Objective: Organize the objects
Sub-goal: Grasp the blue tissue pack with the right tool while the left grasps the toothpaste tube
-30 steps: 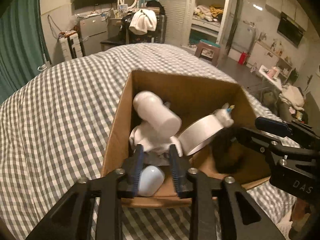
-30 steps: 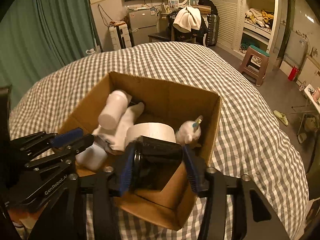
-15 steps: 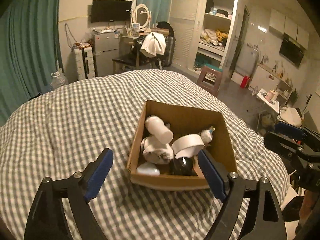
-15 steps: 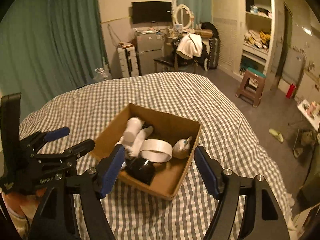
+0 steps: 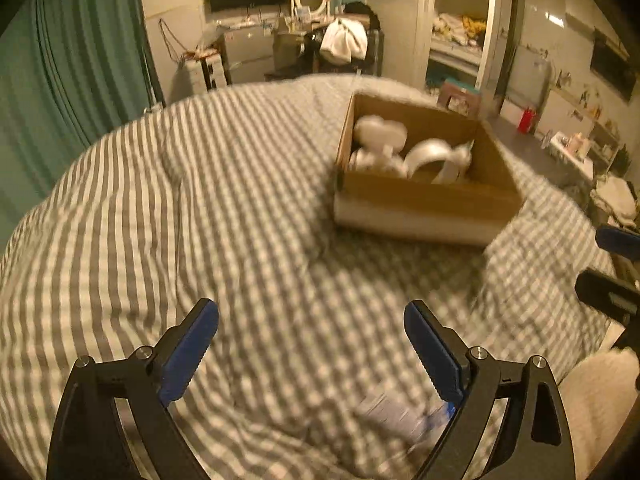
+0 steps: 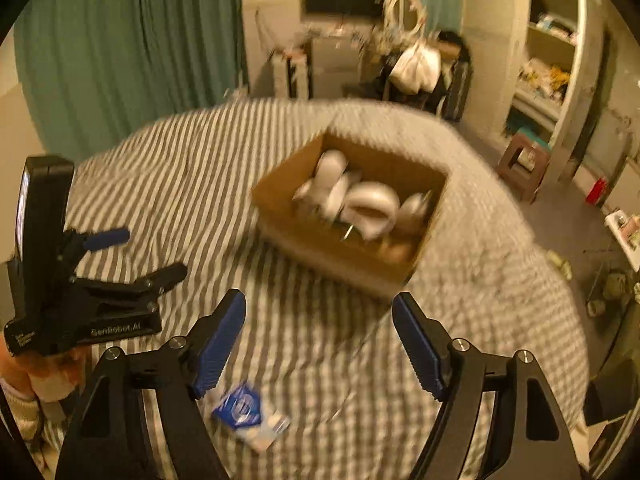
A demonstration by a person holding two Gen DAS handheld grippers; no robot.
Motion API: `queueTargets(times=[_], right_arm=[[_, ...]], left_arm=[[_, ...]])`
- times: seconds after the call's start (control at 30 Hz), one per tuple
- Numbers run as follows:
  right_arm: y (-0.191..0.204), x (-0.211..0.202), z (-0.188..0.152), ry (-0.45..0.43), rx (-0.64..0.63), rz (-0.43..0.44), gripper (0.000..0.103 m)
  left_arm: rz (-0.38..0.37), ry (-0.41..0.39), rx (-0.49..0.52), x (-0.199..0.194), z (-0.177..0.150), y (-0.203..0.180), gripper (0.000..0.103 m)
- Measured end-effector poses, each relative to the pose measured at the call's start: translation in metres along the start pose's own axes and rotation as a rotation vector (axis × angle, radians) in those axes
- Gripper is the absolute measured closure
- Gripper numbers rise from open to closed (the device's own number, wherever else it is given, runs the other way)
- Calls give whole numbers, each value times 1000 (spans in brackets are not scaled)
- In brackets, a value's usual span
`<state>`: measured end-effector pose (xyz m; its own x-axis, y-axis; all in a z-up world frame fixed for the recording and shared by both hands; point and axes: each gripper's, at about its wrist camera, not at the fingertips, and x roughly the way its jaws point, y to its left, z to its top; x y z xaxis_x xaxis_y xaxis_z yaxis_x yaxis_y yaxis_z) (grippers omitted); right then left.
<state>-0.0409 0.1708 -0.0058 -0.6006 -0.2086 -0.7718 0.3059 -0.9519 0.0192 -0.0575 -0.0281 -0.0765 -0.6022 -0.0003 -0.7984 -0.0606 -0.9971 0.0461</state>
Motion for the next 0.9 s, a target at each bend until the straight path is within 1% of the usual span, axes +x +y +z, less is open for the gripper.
queueTargets(times=[0.03, 0.13, 0.23, 0.33, 0.47, 0.6, 0.67, 0.7, 0.77, 0.8, 0.9], right_arm=[[7, 8, -9, 36, -10, 5, 27], [20, 27, -33, 104, -33, 12, 27], [29, 51, -65, 199, -37, 38, 27], [34, 67, -86, 271, -45, 62, 27], [46, 84, -107, 313, -76, 112, 27], [53, 106, -117, 322, -104, 122, 27], [52, 115, -118, 317, -83, 147, 27], [51, 118, -119, 314, -63, 160, 31], [53, 122, -117, 313, -62, 188, 41], [56, 123, -118, 309, -79, 196, 52], [58, 120, -117, 295, -114, 227, 64]], left_arm=[[2, 12, 6, 4, -8, 2, 7], [-5, 23, 12, 8, -22, 5, 7], [-11, 8, 32, 4, -27, 3, 7], [-12, 12, 30, 3, -30, 4, 7], [-6, 46, 29, 10, -32, 5, 7], [-6, 64, 26, 15, -33, 5, 7], [0, 78, 28, 19, -34, 5, 7], [6, 82, 26, 20, -34, 5, 7], [16, 89, 25, 22, -34, 5, 7], [22, 95, 25, 23, -34, 4, 7], [36, 105, 32, 27, -35, 0, 7]])
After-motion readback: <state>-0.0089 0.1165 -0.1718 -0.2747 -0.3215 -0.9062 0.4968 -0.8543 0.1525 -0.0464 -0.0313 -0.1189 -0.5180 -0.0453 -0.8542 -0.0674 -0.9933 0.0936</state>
